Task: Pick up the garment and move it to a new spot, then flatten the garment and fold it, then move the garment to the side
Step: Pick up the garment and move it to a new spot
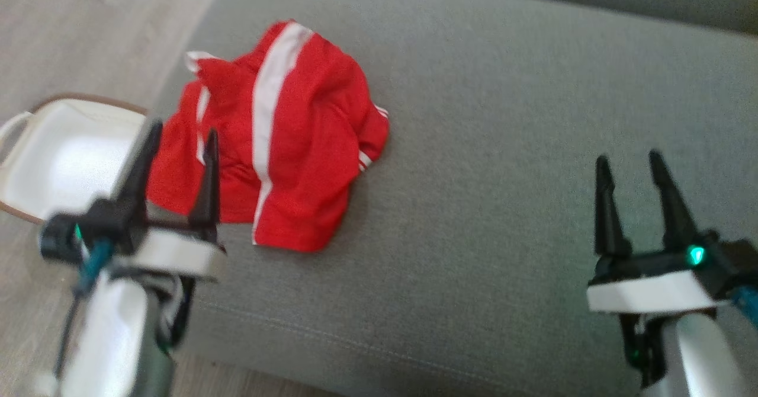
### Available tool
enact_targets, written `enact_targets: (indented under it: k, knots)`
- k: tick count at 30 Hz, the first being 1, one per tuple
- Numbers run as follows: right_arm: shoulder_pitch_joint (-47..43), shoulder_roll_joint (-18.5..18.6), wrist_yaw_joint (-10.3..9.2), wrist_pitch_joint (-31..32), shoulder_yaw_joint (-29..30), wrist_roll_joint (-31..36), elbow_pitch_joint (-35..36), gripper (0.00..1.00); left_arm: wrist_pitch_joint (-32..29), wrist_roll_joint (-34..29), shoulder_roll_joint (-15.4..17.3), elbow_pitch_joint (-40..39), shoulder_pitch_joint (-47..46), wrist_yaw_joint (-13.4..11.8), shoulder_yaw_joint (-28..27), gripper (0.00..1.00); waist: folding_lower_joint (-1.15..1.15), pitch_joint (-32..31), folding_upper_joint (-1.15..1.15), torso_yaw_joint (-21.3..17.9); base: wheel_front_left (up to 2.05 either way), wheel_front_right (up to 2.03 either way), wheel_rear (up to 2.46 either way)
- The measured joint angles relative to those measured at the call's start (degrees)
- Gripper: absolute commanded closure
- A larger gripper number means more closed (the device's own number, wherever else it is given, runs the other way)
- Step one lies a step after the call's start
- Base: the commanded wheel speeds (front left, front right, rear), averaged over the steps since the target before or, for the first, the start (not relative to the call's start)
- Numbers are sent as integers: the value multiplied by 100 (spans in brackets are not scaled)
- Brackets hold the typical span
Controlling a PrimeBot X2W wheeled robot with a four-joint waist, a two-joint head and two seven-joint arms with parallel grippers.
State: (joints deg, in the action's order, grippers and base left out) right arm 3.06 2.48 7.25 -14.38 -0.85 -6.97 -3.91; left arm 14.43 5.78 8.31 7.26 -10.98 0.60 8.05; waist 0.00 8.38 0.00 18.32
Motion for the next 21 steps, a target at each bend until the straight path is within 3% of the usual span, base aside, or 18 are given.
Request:
enact_targets:
  k: [8, 21]
  knots:
    - [537, 4, 0, -1, 261, 159, 269, 0, -782, 105, 813, 848, -1974, 605, 113, 0, 2, 904, 0, -462, 0, 0, 0]
    - [820, 11, 0, -10, 231, 156, 492, 0, -2261, 1438, 1982, 2459, -3906, 698, 1502, 0, 1, 1883, 0, -1306, 0, 0, 0]
